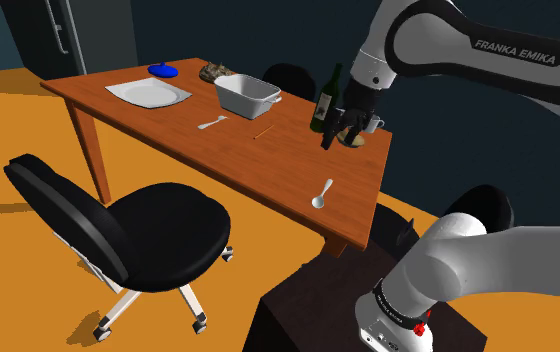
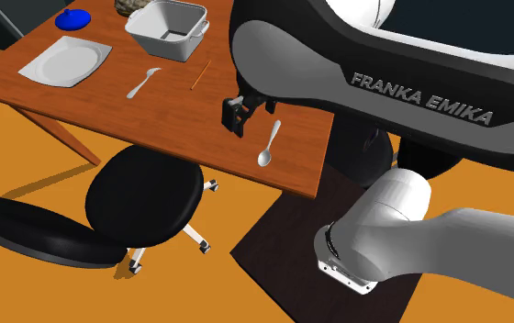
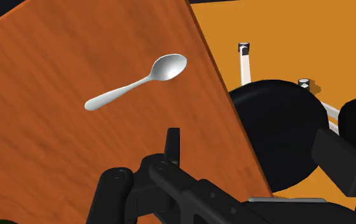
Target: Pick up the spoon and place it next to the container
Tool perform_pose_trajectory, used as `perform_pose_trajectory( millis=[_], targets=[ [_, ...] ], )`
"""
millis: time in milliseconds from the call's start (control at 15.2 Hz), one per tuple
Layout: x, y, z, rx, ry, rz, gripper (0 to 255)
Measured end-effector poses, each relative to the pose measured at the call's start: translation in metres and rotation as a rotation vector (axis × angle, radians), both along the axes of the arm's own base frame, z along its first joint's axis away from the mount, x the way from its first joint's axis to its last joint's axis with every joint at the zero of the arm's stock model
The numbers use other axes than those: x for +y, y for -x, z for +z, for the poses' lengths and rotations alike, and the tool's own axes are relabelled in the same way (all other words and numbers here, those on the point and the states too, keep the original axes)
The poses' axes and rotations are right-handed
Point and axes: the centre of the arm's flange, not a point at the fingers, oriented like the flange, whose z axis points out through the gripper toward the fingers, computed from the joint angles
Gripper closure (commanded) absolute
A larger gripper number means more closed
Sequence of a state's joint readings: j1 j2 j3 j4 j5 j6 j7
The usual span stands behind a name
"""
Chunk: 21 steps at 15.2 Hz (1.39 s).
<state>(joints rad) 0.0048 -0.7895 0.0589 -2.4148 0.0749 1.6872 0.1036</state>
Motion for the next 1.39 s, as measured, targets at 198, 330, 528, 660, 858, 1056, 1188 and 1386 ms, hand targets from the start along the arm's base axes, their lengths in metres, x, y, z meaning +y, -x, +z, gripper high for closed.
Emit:
perform_pose_trajectory(
  millis=[198, 330, 528, 660, 858, 1056, 1188, 1386],
  targets=[
    [-0.010, -0.009, -0.013, 0.007, -0.014, -0.068, 0],
    [-0.024, -0.019, -0.031, 0.018, -0.034, -0.168, 0],
    [-0.047, -0.032, -0.058, 0.034, -0.067, -0.333, 0],
    [-0.067, -0.042, -0.079, 0.045, -0.090, -0.446, 0],
    [-0.096, -0.047, -0.109, 0.061, -0.124, -0.616, 0],
    [-0.118, -0.048, -0.141, 0.077, -0.158, -0.784, 0],
    [-0.139, -0.047, -0.164, 0.089, -0.181, -0.898, 0],
    [-0.160, -0.042, -0.195, 0.103, -0.210, -1.045, 0]
  ],
)
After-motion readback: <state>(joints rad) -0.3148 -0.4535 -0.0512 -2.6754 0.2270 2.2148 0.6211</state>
